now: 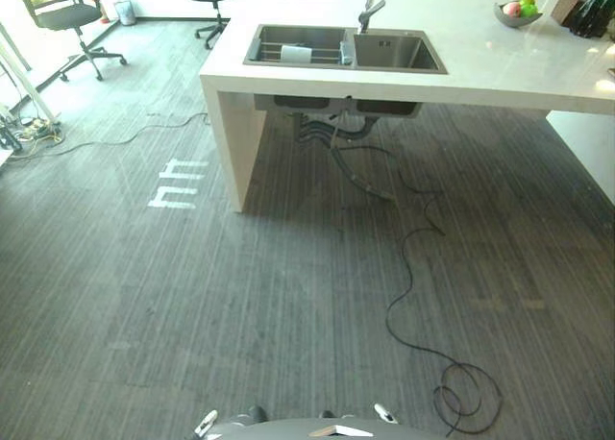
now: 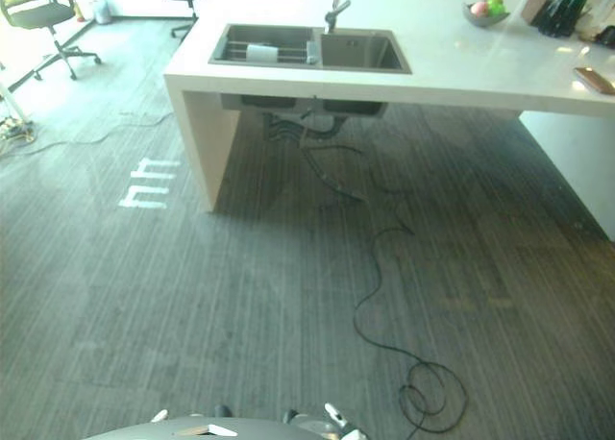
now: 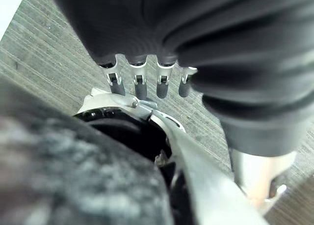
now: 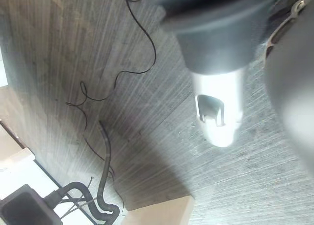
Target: Walk over to the sink, pick up the cup, carry it to the dishwasher, place the cup inside the dishwasher, then close the dishwasher door
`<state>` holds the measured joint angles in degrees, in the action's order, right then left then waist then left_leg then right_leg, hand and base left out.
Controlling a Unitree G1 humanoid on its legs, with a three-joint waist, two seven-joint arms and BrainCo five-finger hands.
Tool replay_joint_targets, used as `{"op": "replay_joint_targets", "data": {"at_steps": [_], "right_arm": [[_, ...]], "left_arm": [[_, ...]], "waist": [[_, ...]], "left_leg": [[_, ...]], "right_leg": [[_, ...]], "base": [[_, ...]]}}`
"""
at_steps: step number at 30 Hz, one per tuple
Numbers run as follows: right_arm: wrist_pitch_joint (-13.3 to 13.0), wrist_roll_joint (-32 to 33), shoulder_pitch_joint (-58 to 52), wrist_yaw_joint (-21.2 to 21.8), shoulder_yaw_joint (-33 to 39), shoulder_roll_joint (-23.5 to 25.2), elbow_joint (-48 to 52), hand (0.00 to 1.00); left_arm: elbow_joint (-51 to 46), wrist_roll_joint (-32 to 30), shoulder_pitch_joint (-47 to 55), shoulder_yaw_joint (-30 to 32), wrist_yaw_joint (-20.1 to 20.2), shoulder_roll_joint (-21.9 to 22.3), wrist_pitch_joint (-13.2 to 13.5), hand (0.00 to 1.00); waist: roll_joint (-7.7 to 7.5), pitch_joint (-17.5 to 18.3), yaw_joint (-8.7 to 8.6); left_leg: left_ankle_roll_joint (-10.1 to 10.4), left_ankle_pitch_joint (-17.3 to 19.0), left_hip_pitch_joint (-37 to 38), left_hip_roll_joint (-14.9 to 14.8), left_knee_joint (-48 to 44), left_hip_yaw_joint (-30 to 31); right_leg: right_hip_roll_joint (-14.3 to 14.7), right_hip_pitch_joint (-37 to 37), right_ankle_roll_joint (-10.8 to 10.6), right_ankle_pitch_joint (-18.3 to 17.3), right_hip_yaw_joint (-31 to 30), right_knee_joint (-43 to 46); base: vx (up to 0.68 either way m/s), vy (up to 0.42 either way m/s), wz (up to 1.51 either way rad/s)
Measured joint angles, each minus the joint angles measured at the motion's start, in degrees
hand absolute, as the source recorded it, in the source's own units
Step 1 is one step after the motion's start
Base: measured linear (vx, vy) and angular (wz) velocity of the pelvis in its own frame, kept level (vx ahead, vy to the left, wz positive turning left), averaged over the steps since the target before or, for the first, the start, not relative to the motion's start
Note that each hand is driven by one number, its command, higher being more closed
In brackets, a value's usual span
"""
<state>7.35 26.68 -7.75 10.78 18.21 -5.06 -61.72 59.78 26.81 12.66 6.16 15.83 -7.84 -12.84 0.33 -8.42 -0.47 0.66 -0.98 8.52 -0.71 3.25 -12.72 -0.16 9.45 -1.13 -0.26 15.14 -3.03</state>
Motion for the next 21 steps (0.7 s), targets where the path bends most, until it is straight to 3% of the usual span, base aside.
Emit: {"op": "replay_joint_targets", "data": {"at_steps": [6,9,12,21], "right_arm": [[-0.9,4.5,-0.2,0.3,0.3,0.3,-0.1,0.00],[-0.9,4.4,-0.7,0.3,0.6,0.4,-0.3,0.00],[-0.9,2.9,-1.2,0.3,1.8,0.6,-0.8,0.00],[-1.0,2.2,-1.3,1.4,2.8,0.5,-2.3,0.00]], "left_arm": [[0.1,-5.0,-0.3,0.2,-6.8,0.6,0.0,0.00],[1.1,-5.4,-0.7,0.3,-8.2,0.6,-0.2,0.00],[1.7,-2.8,-0.7,0.3,-8.8,0.5,-0.9,0.00],[1.9,-3.5,-0.9,0.4,-7.1,0.3,-3.0,0.00]], "waist": [[0.04,-0.3,-0.07],[0.05,-0.4,-0.07],[0.06,-0.4,-0.05],[0.03,-0.4,-0.02]], "left_leg": [[0.2,0.2,0.7,-0.1,0.0,-0.1],[0.2,0.2,1.3,-0.1,0.1,-0.1],[0.1,0.4,2.1,-0.1,0.1,-0.2],[-0.1,0.2,2.3,-0.2,1.1,-0.6]], "right_leg": [[0.1,0.8,-0.1,0.0,0.0,-0.2],[0.2,1.5,-0.1,0.0,-0.1,-0.3],[0.2,2.4,-0.5,-0.3,0.0,-1.0],[0.1,2.5,-0.6,0.0,1.8,-1.6]], "base": [[0.00,0.000,0.00],[0.00,0.000,0.00],[-0.03,-0.005,-0.01],[-0.01,-0.002,-0.02]]}}
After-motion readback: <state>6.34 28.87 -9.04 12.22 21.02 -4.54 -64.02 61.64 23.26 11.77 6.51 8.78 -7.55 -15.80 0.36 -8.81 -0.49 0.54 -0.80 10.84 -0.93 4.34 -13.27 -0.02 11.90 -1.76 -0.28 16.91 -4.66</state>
